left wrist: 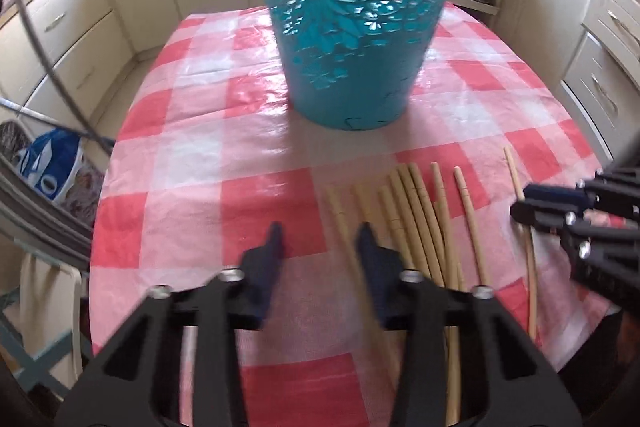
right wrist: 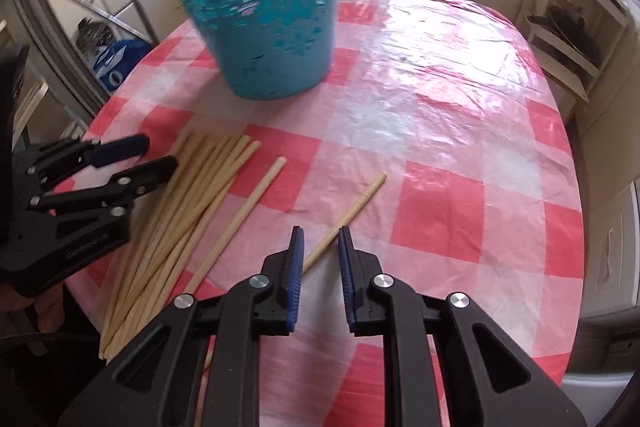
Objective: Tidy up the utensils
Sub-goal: 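Move both grippers down toward the wooden chopsticks beside the teal cup, then grasp one wooden chopstick with the left gripper while the right gripper grasps another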
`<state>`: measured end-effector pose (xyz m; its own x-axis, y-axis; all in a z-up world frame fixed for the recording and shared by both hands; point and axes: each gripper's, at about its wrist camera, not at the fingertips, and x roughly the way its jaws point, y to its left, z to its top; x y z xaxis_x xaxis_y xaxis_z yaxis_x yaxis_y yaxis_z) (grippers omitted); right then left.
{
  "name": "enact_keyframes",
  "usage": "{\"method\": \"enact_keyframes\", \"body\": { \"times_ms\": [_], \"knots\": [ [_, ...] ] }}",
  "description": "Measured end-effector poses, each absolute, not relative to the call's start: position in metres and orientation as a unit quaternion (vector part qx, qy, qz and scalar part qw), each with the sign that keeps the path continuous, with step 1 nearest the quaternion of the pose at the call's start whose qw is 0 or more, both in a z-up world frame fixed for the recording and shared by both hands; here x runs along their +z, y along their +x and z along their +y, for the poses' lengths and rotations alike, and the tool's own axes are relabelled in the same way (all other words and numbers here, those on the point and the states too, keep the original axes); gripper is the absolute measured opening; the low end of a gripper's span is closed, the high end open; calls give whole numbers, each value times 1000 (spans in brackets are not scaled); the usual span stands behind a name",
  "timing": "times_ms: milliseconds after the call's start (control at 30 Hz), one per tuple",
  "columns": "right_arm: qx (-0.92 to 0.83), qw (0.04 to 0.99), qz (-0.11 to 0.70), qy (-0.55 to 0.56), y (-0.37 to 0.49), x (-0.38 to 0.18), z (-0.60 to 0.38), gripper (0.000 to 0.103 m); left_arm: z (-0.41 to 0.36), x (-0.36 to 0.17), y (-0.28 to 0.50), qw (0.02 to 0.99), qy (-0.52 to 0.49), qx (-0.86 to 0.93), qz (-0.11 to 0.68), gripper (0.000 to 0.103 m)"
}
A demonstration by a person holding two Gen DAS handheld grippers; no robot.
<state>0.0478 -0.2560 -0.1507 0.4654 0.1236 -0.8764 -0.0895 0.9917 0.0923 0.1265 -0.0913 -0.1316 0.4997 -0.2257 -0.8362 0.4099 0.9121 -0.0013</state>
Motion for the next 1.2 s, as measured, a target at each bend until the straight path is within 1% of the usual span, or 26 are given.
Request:
{"method": "enact_keyframes", "body": {
  "times_ms": [33, 67, 100, 233, 333, 433, 467, 500, 567, 633, 667, 700, 867, 1067, 1133, 1200],
  "knots": [
    [62, 856, 512, 25, 48, -151, -259, 18, -93, -132, 126, 859, 100, -194, 463, 17],
    [63, 858, 510, 26, 48, -151, -259, 18, -94, -132, 128, 857, 106, -202, 462, 11],
    [64, 859, 508, 22, 47, -151, -255, 17, -94, -131, 131, 855, 103, -212, 462, 10],
    [92, 857, 508, -3, 45, -150, -243, 15, -77, -131, 148, 849, 49, -221, 477, 9],
    [72, 857, 511, 5, 48, -149, -253, 15, -73, -130, 147, 843, 42, -222, 488, 10],
    [55, 856, 513, 23, 52, -150, -260, 20, -74, -130, 145, 841, 52, -219, 491, 12],
    [53, 857, 512, 23, 53, -150, -258, 23, -76, -129, 144, 840, 56, -219, 493, 16],
    [51, 858, 512, 21, 53, -150, -256, 23, -78, -129, 144, 839, 58, -219, 494, 21],
    [44, 859, 509, 10, 56, -150, -250, 23, -85, -129, 143, 840, 72, -215, 493, 27],
    [48, 860, 508, -4, 56, -150, -244, 14, -91, -129, 139, 843, 86, -210, 487, 28],
    [53, 860, 507, -9, 56, -151, -242, 9, -93, -129, 137, 846, 89, -212, 482, 23],
    [59, 859, 508, -13, 57, -151, -240, 7, -93, -130, 137, 846, 87, -217, 479, 9],
    [73, 858, 508, -15, 52, -149, -246, 6, -92, -129, 143, 838, 83, -239, 483, 9],
    [62, 857, 512, -9, 54, -150, -251, 7, -96, -129, 146, 832, 104, -228, 495, 13],
    [63, 857, 511, -22, 53, -150, -247, 7, -100, -130, 145, 835, 119, -221, 490, 13],
    [66, 857, 510, -32, 51, -151, -244, 6, -102, -130, 144, 836, 120, -223, 487, 9]
  ]
}}
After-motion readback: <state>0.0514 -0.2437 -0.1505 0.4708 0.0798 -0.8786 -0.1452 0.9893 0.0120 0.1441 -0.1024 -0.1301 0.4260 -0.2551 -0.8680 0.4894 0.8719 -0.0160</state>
